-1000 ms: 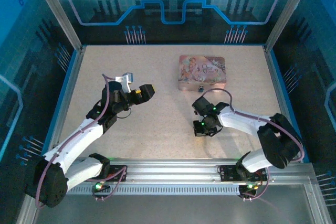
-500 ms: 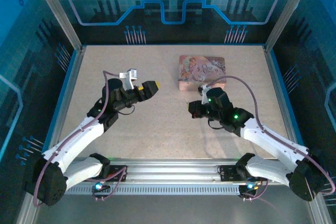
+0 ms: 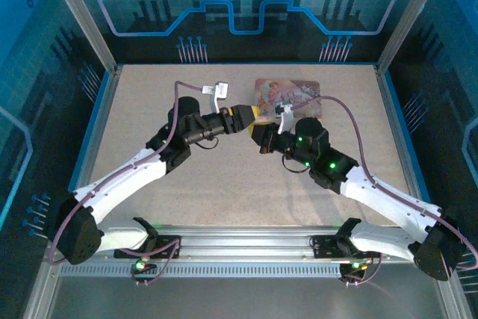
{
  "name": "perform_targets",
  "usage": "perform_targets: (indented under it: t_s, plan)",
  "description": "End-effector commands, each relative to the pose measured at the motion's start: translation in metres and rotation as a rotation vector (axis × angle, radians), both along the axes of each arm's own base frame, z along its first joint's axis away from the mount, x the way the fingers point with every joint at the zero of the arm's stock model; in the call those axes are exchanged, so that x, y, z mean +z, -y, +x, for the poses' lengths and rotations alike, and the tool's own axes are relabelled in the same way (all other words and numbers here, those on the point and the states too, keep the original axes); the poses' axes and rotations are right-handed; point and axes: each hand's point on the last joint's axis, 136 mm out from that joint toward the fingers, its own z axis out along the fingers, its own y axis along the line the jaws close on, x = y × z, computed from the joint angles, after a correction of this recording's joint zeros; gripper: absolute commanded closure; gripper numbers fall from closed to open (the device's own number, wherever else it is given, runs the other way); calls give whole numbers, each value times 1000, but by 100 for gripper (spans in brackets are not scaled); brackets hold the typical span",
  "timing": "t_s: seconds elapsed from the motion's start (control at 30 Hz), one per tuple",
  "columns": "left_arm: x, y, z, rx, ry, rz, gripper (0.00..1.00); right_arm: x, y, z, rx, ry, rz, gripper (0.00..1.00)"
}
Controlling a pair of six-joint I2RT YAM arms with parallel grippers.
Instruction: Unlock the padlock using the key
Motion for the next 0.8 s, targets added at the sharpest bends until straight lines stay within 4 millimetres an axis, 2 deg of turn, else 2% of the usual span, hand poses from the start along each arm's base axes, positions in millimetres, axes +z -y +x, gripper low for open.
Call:
perform_targets:
  t_s: [0.0,0.23,0.4,0.57,0.77]
  plan:
    - [17,10,-3,-35,60,-16,33,27,-4,0,4,69,40,100]
    - [18,11,-4,-32,69,-17,56,20,-4,0,-2,50,19,100]
    - [19,9,-3,-20,77,-12,66,15,-1,0,-14,36,2,100]
    - [18,7,-3,-13,79,-4,73,11,4,1,-34,26,-9,100]
    - [19,4,-2,4,89,5,73,6,9,0,-53,13,-27,100]
